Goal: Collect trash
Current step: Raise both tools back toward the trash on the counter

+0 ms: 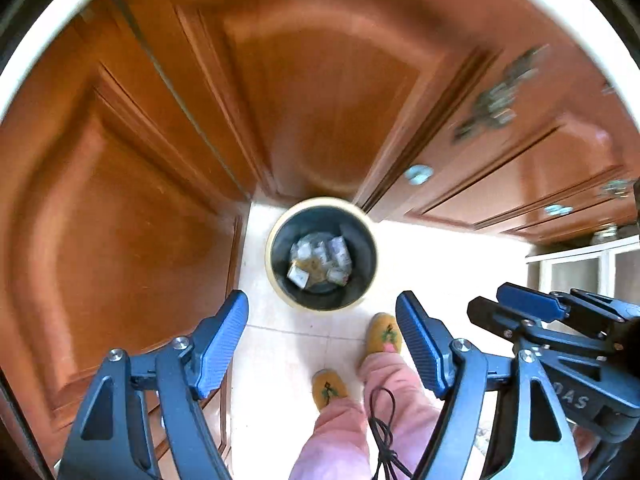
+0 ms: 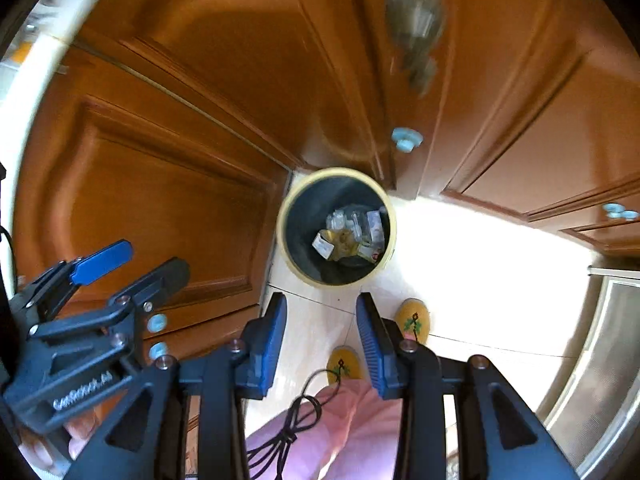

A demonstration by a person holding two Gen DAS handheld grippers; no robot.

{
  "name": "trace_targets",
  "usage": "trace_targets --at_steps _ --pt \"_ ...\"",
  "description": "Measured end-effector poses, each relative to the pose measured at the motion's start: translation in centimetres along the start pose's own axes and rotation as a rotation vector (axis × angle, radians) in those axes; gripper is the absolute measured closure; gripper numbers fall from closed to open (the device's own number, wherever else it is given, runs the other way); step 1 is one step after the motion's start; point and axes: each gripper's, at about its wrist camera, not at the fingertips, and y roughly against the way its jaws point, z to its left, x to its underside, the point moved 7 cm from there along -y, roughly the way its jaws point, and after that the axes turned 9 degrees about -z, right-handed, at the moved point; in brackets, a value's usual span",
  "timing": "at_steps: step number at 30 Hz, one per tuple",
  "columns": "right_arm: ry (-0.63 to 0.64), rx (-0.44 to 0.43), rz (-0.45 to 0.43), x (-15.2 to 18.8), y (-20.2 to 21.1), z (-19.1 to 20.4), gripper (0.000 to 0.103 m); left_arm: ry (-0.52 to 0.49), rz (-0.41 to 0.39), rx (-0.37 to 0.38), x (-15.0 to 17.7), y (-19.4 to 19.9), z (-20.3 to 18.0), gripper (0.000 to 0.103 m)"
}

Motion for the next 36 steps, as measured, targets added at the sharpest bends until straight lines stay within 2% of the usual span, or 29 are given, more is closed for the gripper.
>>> trace_targets --at_steps 9,13,17,23,27,31,36 --pt "0.014 0.004 -0.275 -3.8 18.4 1.4 0.067 -0.046 -0.249 0.077 -6.4 15.5 -2.9 0.028" --pt "0.024 0.01 -0.386 -5.6 24.2 1.9 0.067 -0.072 -0.348 0.077 -9.7 20.5 -3.7 0.028" --pt "0.045 0.031 -0.463 -7.3 27.6 2.4 0.067 -0.089 -0.439 0.083 -13.2 24.7 -4.4 0.026" --pt "0.072 0.058 -0.548 -9.0 30.1 3.8 0.067 -0.118 -0.526 0.102 -16.7 27.7 -5.4 0.012" --pt "0.066 0.054 -0.576 -10.2 29.6 3.6 0.066 -0.114 -0.564 0.085 -18.5 28.9 -5.1 0.006" --pt "0.05 0.031 -0.562 -11.8 28.2 3.3 0.066 -0.115 -0.556 0.083 -19.8 27.7 -4.5 0.005" --pt "0.057 0.0 -0.529 -15.4 25.6 2.6 0.066 -0.082 -0.527 0.083 -22.2 24.1 -3.6 0.005"
